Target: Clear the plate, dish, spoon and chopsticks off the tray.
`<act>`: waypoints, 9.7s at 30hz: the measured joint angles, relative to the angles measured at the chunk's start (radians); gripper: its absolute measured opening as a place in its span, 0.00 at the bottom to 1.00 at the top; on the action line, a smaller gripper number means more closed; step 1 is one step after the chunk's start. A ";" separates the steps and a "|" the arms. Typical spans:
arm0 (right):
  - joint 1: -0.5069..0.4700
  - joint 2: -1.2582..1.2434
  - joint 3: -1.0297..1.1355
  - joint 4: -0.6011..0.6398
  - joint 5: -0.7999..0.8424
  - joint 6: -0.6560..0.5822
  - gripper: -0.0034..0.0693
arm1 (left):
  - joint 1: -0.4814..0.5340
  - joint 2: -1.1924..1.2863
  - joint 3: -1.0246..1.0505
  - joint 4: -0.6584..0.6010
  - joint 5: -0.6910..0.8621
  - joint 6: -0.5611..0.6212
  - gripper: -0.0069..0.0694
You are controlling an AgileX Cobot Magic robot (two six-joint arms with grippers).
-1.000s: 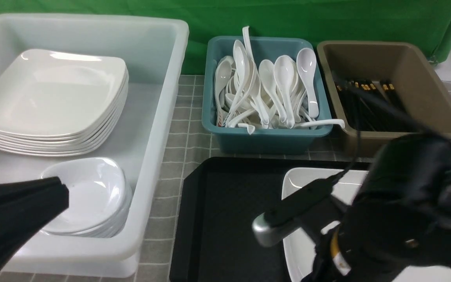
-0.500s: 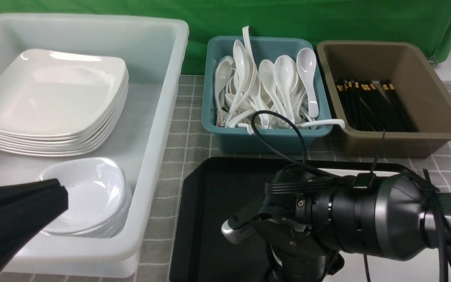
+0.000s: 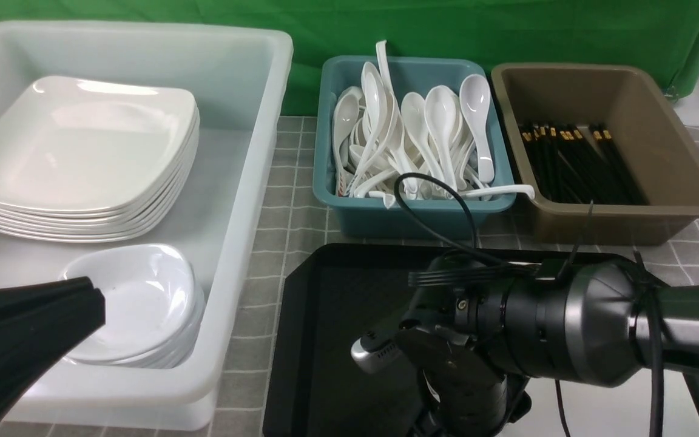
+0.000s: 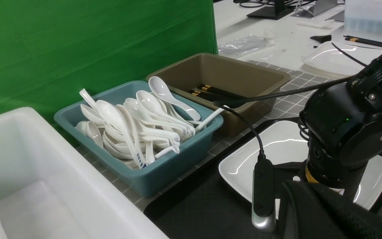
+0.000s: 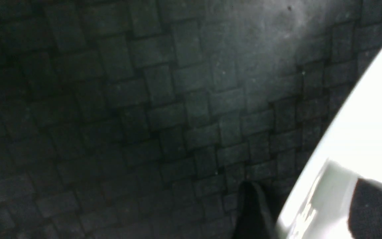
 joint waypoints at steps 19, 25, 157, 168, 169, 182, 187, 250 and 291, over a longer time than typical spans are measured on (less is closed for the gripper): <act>0.027 -0.050 -0.001 0.045 0.051 -0.105 0.45 | 0.000 0.000 0.000 0.000 0.001 0.001 0.11; 0.108 -0.231 -0.055 0.054 0.181 -0.118 0.27 | 0.000 0.000 0.000 0.038 0.001 0.001 0.11; -0.008 0.108 -1.342 0.198 0.283 -0.720 0.08 | 0.000 -0.085 -0.103 0.394 0.111 -0.455 0.11; -0.016 -0.445 -0.669 0.194 0.281 -0.532 0.08 | 0.000 -0.148 0.009 0.155 -0.087 -0.208 0.11; -0.016 -0.487 -0.618 0.194 0.279 -0.528 0.09 | 0.000 -0.153 0.034 0.150 -0.113 -0.206 0.11; -0.016 -0.705 -0.303 0.202 0.274 -0.475 0.14 | 0.000 -0.157 0.151 0.193 -0.149 -0.203 0.11; -0.020 -0.709 -0.303 0.202 0.239 -0.474 0.15 | 0.000 -0.157 0.151 0.211 -0.147 -0.203 0.11; -0.809 -1.876 1.146 0.333 -0.634 -0.615 0.11 | 0.000 -0.155 0.151 0.221 -0.144 -0.183 0.11; -0.809 -1.877 1.146 0.333 -0.634 -0.615 0.25 | 0.558 -0.400 0.597 0.476 -0.285 -0.530 0.11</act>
